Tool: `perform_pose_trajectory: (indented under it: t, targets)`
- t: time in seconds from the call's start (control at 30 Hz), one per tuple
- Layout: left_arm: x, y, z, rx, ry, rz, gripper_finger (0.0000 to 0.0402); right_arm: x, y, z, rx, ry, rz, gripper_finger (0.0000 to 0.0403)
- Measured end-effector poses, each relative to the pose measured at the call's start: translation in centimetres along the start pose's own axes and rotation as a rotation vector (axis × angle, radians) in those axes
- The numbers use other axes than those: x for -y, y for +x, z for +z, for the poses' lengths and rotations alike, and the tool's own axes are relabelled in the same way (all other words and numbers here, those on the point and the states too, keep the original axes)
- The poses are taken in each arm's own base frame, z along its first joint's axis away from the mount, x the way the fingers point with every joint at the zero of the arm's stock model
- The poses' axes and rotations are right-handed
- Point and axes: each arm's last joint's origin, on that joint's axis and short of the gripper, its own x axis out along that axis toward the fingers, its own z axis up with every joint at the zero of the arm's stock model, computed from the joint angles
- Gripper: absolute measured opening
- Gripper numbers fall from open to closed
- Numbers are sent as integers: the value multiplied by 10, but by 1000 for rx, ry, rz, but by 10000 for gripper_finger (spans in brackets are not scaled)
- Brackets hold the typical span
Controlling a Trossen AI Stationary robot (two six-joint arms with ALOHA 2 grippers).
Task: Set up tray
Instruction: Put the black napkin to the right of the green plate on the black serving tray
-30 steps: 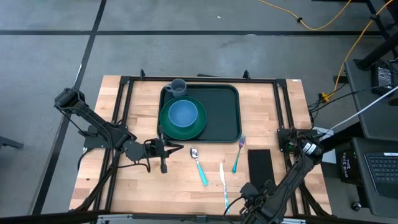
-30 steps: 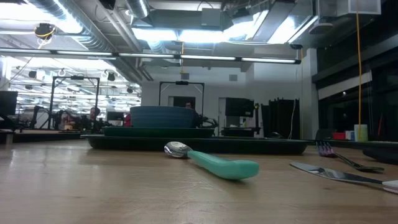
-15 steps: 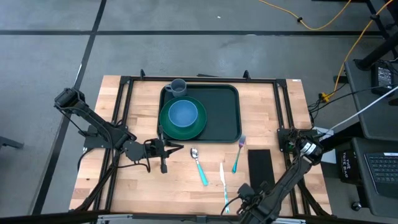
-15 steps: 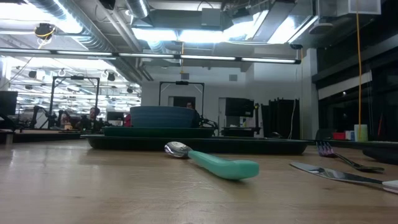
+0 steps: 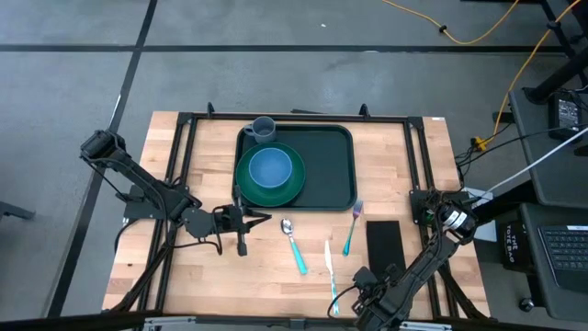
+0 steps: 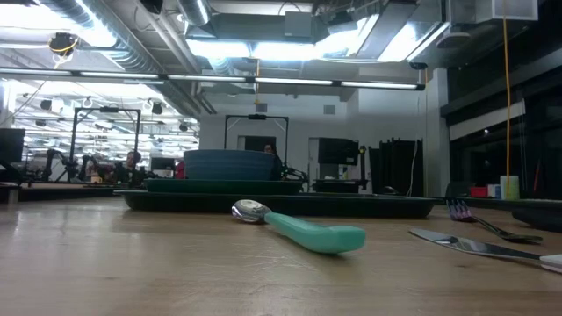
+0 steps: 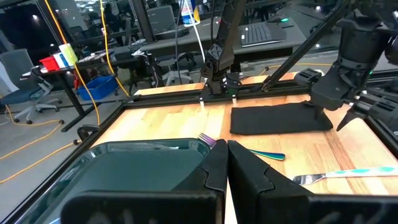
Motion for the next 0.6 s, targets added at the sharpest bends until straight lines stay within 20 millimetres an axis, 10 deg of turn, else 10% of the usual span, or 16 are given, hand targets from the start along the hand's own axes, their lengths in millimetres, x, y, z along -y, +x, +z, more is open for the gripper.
perform_pose_trajectory:
  t: [0.6]
  targets:
    - [0, 0, 0, -1, 1, 0, 6, 8, 18, -1, -64, 0, -29, 232]
